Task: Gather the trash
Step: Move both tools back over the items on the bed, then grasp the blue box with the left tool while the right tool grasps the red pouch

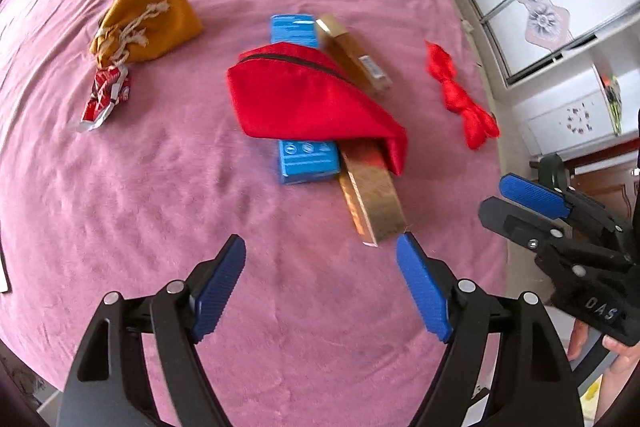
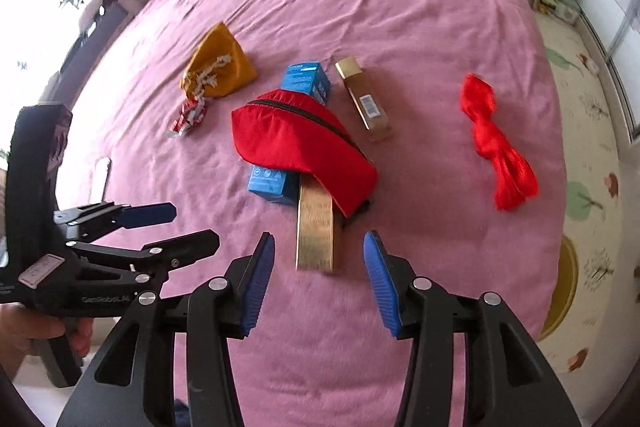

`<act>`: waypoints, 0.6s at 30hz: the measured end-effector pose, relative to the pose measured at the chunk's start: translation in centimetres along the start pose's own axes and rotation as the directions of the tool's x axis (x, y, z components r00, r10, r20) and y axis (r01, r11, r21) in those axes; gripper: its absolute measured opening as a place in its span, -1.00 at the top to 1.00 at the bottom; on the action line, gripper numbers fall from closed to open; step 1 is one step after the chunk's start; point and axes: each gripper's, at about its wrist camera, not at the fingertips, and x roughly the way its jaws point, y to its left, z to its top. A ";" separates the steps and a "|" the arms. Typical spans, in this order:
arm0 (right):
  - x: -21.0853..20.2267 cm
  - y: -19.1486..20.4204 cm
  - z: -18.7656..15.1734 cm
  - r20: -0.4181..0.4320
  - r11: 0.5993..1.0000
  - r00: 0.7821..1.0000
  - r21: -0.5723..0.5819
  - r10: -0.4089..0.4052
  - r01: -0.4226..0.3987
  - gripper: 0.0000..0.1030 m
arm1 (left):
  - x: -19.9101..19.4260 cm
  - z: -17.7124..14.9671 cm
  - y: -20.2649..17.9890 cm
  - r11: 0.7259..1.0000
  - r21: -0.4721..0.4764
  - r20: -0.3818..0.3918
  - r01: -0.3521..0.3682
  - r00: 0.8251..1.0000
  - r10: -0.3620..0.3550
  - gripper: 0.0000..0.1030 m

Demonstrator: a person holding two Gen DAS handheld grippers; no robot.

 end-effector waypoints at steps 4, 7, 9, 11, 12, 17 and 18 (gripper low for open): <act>3.2 0.6 1.7 -0.034 0.997 0.998 -0.057 -0.049 0.047 0.11 | 1.6 1.1 1.1 1.000 -0.028 -0.018 0.004 1.000 -0.005 -0.51; 5.6 0.8 2.5 -0.069 0.992 0.994 -0.100 -0.082 0.075 0.10 | 2.6 1.9 1.7 0.999 -0.047 -0.029 0.019 0.999 -0.020 -0.51; 7.4 0.9 3.1 -0.101 0.988 0.990 -0.126 -0.097 0.084 0.10 | 3.3 2.3 2.0 0.998 -0.052 -0.037 0.023 0.999 -0.025 -0.51; 8.8 1.0 3.8 -0.115 0.986 0.987 -0.141 -0.109 0.093 0.10 | 3.9 2.7 2.3 0.998 -0.053 -0.046 0.024 0.999 -0.027 -0.51; 9.2 1.1 4.1 -0.114 0.985 0.987 -0.143 -0.111 0.094 0.10 | 4.1 2.8 2.4 0.998 -0.054 -0.050 0.029 0.998 -0.031 -0.51; 10.3 1.3 6.1 -0.101 0.987 0.989 -0.135 -0.104 0.090 0.10 | 5.1 3.9 2.9 0.998 -0.062 -0.062 0.029 0.998 -0.032 -0.51; 10.5 1.2 6.6 -0.107 0.989 0.990 -0.122 -0.093 0.080 0.13 | 5.4 4.2 3.0 0.997 -0.067 -0.066 0.029 0.997 -0.034 -0.51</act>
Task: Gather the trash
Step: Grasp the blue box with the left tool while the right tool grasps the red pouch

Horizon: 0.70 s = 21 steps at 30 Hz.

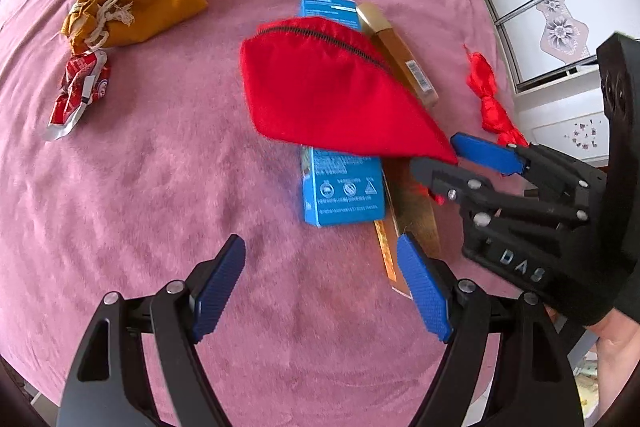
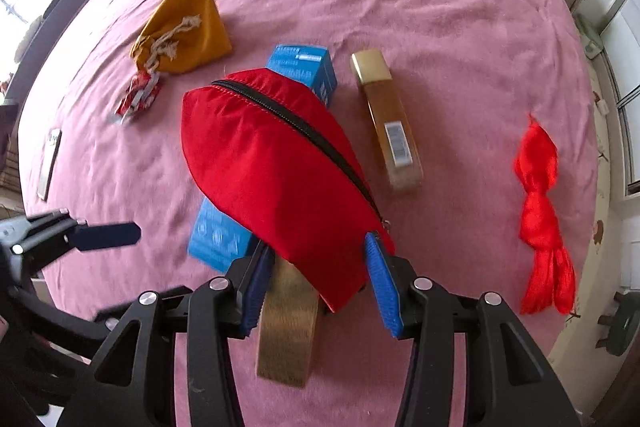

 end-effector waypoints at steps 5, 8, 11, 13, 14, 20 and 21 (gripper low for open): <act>0.4 -1.3 1.8 -0.005 0.998 0.999 0.055 0.039 -0.039 0.67 | 0.6 1.4 0.1 1.000 -0.003 -0.003 0.001 1.000 -0.001 -0.51; 0.1 -2.1 2.4 0.004 0.993 0.998 0.095 0.064 -0.064 0.84 | 0.9 2.6 -0.1 1.000 0.003 -0.002 -0.001 1.000 0.001 -0.51; -0.6 -3.5 2.9 0.015 0.984 0.995 0.149 0.095 -0.097 0.90 | 1.3 3.9 -0.3 1.000 0.005 0.000 0.002 1.000 -0.002 -0.51; -1.3 -4.7 3.0 0.031 0.971 0.991 0.195 0.131 -0.134 0.91 | 1.7 4.9 -0.7 1.000 0.012 -0.001 0.000 1.000 0.000 -0.51; -1.6 -5.4 3.1 0.040 0.961 0.987 0.226 0.156 -0.161 0.91 | 2.0 5.4 -1.0 1.000 0.017 -0.002 -0.007 1.000 0.007 -0.51; -2.9 -7.8 3.8 0.093 0.918 0.972 0.321 0.214 -0.233 0.92 | 4.0 7.5 -2.2 0.999 0.031 -0.019 -0.031 0.999 0.032 -0.51; -3.3 -8.2 4.0 0.109 0.908 0.969 0.339 0.224 -0.248 0.92 | 4.3 7.7 -2.4 0.999 0.032 -0.020 -0.040 0.999 0.041 -0.51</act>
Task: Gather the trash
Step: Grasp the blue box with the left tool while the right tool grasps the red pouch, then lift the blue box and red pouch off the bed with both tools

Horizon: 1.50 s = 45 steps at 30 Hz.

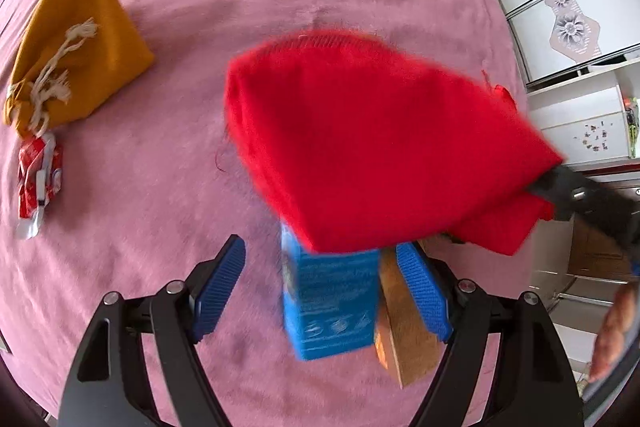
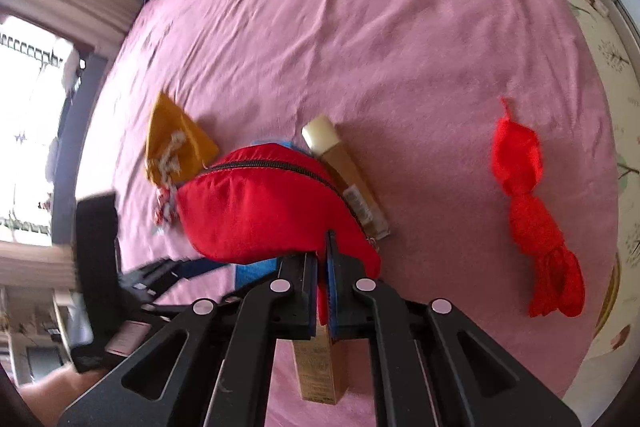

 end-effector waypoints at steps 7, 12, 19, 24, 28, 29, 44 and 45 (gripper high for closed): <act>-1.3 -0.8 0.9 0.026 0.996 0.998 0.061 0.056 -0.058 0.92 | 2.0 1.6 -1.1 0.997 0.011 -0.033 -0.073 0.997 0.073 -0.31; -1.8 -1.4 0.4 0.024 0.996 0.998 0.070 0.059 -0.061 0.92 | 3.1 2.2 -1.2 0.997 -0.003 -0.074 -0.080 0.994 0.080 0.07; -3.0 -2.0 -1.0 0.036 0.993 0.997 0.099 0.064 -0.067 0.92 | 1.4 0.1 -1.5 0.995 0.055 -0.060 -0.083 0.994 0.086 0.09; -4.3 -1.9 -2.9 0.038 0.992 0.997 0.107 0.063 -0.067 0.92 | -0.7 -2.4 -1.5 0.994 0.082 -0.049 -0.076 0.996 0.080 0.09; -5.5 -1.6 -5.2 0.038 0.990 0.997 0.124 0.064 -0.068 0.92 | -2.4 -4.4 -1.7 0.994 0.097 -0.045 -0.059 0.997 0.063 0.09; -5.9 -1.5 -6.1 0.037 0.989 0.997 0.129 0.062 -0.067 0.92 | -2.7 -4.7 -1.7 0.994 0.100 -0.045 -0.054 0.997 0.059 0.09; -11.9 -1.5 -17.4 0.083 0.973 0.997 0.231 0.001 -0.020 0.92 | -6.3 -15.1 -6.6 0.953 0.302 -0.078 -0.020 0.996 0.045 0.09; -12.4 -1.7 -18.2 0.092 0.970 0.996 0.242 -0.008 -0.015 0.92 | -6.4 -15.7 -7.3 0.947 0.322 -0.081 -0.014 0.996 0.043 0.09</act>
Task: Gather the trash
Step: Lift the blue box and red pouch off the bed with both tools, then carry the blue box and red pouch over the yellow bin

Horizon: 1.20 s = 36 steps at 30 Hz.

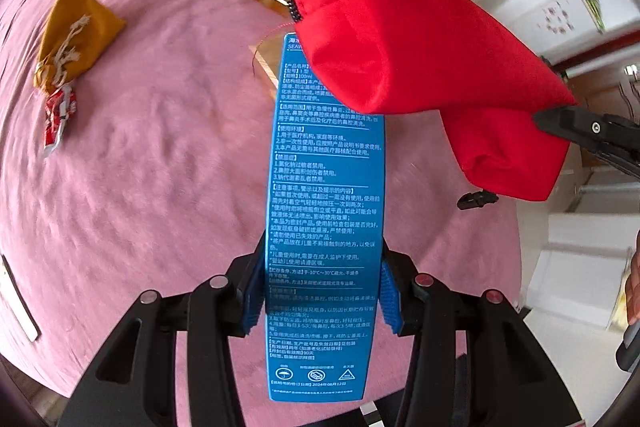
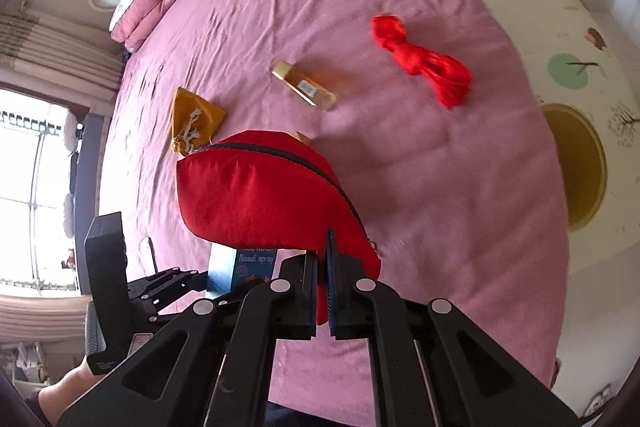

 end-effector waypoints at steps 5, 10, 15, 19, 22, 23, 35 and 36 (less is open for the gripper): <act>-2.9 -2.5 -2.0 0.060 0.998 0.998 0.069 -0.010 0.006 0.92 | 0.1 -0.3 -3.6 0.997 0.071 -0.005 0.012 1.000 -0.011 0.09; -5.7 -5.8 -2.8 0.101 0.993 0.995 0.119 -0.028 0.016 0.92 | 0.0 0.1 -8.3 0.990 0.143 0.002 0.022 1.000 -0.023 0.09; -8.3 -9.3 -2.8 0.122 0.990 0.992 0.136 -0.037 0.021 0.92 | 0.6 1.1 -12.6 0.987 0.149 -0.001 0.052 0.999 -0.053 0.09; -9.9 -12.4 -2.2 0.131 0.989 0.990 0.146 -0.042 0.023 0.92 | 1.4 2.2 -16.5 0.984 0.165 -0.006 0.063 0.998 -0.063 0.09; -10.9 -14.7 -1.7 0.137 0.987 0.989 0.159 -0.048 0.025 0.92 | 2.2 3.3 -19.3 0.980 0.186 -0.013 0.067 0.998 -0.066 0.09; -11.1 -15.4 -1.5 0.138 0.986 0.989 0.164 -0.050 0.026 0.92 | 2.6 3.7 -20.4 0.978 0.197 -0.016 0.066 0.998 -0.064 0.09; -13.6 -24.5 1.5 0.175 0.965 0.982 0.263 -0.075 0.027 0.92 | 6.0 9.3 -29.3 0.952 0.298 -0.053 0.068 0.997 -0.055 0.09; -13.7 -25.0 1.7 0.175 0.963 0.981 0.269 -0.078 0.028 0.92 | 6.2 9.7 -29.7 0.951 0.303 -0.055 0.068 0.997 -0.054 0.09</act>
